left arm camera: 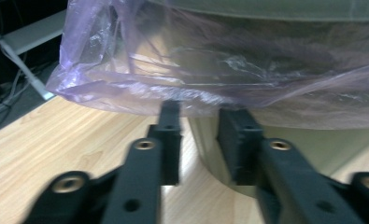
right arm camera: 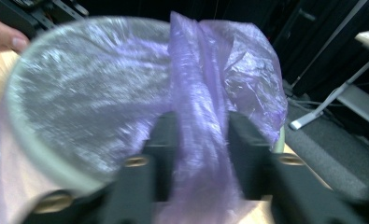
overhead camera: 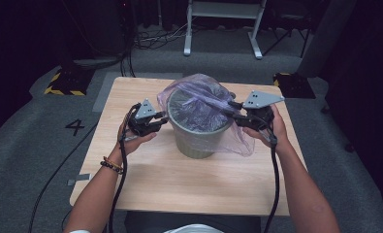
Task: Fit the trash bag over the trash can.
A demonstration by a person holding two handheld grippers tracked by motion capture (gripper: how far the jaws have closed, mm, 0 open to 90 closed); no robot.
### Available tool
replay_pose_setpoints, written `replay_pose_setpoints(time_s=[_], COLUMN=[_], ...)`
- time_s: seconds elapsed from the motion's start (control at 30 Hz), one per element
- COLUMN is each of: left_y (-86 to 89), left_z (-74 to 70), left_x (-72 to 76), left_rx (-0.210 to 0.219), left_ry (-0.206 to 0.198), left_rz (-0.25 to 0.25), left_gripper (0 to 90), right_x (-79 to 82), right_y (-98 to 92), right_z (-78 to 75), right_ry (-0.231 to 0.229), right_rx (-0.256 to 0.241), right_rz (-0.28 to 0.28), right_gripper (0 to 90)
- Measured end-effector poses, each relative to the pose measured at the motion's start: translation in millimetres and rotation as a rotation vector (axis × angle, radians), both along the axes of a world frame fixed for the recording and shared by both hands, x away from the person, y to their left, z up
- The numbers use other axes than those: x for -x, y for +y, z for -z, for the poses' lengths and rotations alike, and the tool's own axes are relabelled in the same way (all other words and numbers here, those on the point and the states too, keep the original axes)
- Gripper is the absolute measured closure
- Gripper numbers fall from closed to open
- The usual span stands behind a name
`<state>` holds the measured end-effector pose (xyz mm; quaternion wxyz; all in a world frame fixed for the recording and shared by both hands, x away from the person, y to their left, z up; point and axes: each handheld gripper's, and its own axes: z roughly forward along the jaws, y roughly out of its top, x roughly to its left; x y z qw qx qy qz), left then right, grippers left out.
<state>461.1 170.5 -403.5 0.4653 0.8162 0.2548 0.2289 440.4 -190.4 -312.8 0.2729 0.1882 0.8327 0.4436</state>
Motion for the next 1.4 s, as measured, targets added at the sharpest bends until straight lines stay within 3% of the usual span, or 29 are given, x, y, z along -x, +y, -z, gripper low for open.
replay_pose_setpoints(time_s=[0.07, 0.13, 0.27, 0.37, 0.4, 0.63, 0.7, 0.77, 0.83, 0.97, 1.03, 1.07, 1.1, 1.23, 1.33, 1.4], left_y=[-2.5, -3.9, -3.7, -1.3, -0.3, 8.6, 10.6, 13.8, 16.6, 25.2, 28.0, 30.4, 33.8, 42.0, 35.3, 30.6], left_z=[0.1, 0.4, 5.0, 9.6, 10.8, 23.4, 24.4, 20.7, 14.7, 5.4, 0.9, -2.5, -5.4, -15.9, -19.9, -19.1], left_x=[-0.4, -1.7, -4.9, -6.2, -6.4, -10.8, -9.2, -4.4, -0.8, 8.3, 11.3, 11.2, 10.0, 4.1, -8.7, -19.7], left_rx=[-0.005, 0.006, 0.002, -0.025, -0.027, -0.048, -0.021, 0.040, 0.081, 0.150, 0.163, 0.180, 0.205, 0.351, 0.335, 0.306], left_ry=[-0.023, -0.025, -0.005, 0.004, 0.008, 0.044, 0.045, 0.038, 0.050, 0.042, 0.021, 0.008, 0.010, 0.061, 0.107, 0.145], left_rz=[-0.009, -0.014, -0.007, -0.004, -0.008, -0.022, -0.016, 0.009, -0.006, 0.018, -0.016, -0.037, -0.026, 0.026, 0.015, -0.032], left_gripper=[87.5, 90.0, 90.0, 90.0, 90.0, 90.0, 90.0, 88.0, 52.2, 27.2, 20.2, 19.3, 18.3, 15.6, 20.0, 27.5], right_x=[-7.6, -12.7, -24.7, -35.3, -40.1, -63.3, -70.3, -73.6, -77.2, -77.5, -77.0, -76.6, -76.2, -75.2, -75.9, -77.7], right_y=[-2.7, -6.5, -17.7, -25.8, -30.1, -46.3, -50.1, -48.5, -47.6, -46.6, -46.1, -45.6, -44.9, -41.8, -39.7, -38.2], right_z=[-0.9, -2.6, -5.5, -4.6, -3.8, 7.6, 11.8, 14.8, 18.1, 19.1, 18.1, 17.5, 16.8, 14.6, 13.3, 13.9], right_ry=[0.010, 0.021, 0.042, 0.056, 0.070, 0.097, 0.134, 0.148, 0.176, 0.177, 0.166, 0.161, 0.157, 0.149, 0.145, 0.152], right_rx=[-0.008, -0.032, -0.119, -0.175, -0.221, -0.299, -0.317, -0.284, -0.264, -0.264, -0.271, -0.273, -0.277, -0.271, -0.267, -0.252], right_rz=[0.020, 0.020, 0.053, 0.088, 0.101, 0.229, 0.242, 0.252, 0.246, 0.241, 0.234, 0.230, 0.222, 0.212, 0.197, 0.194], right_gripper=[85.4, 89.4, 90.0, 90.0, 90.0, 90.0, 90.0, 90.0, 90.0, 90.0, 90.0, 90.0, 89.9, 89.4, 89.4, 89.4])
